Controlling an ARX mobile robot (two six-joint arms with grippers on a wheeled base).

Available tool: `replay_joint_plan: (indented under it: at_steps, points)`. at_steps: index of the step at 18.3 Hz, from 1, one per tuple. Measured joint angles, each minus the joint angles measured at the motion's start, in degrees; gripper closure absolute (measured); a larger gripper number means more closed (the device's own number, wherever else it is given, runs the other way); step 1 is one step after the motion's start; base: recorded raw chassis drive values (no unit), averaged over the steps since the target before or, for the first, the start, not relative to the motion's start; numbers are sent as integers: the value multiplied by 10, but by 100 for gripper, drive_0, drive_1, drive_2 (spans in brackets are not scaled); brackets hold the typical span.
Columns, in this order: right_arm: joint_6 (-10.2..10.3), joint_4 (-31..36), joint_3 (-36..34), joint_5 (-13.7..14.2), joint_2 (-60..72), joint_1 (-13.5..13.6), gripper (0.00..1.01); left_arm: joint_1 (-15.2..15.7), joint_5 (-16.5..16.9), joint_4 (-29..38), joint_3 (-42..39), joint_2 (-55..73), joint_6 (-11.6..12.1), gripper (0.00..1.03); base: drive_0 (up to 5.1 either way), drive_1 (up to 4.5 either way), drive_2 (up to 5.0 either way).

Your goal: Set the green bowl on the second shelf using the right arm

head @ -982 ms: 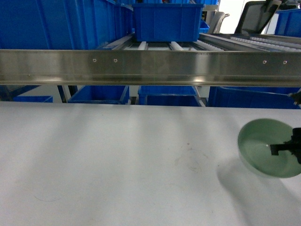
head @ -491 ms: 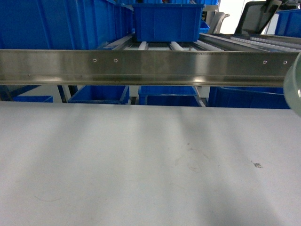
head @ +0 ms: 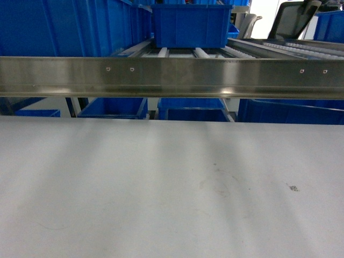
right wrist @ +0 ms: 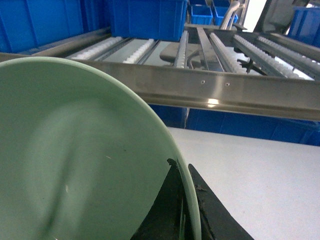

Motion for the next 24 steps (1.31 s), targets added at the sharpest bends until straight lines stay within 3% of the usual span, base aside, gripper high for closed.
replay_joint_plan:
  at_steps: [7,24]
  points:
    - [1,-2,-1,1,4,0,99,0,0,0,0,0,0,5,0,0,0]
    - [1,-2,-1,0,4,0,99,0,-1,0,0,0,0,5,-475,271,271]
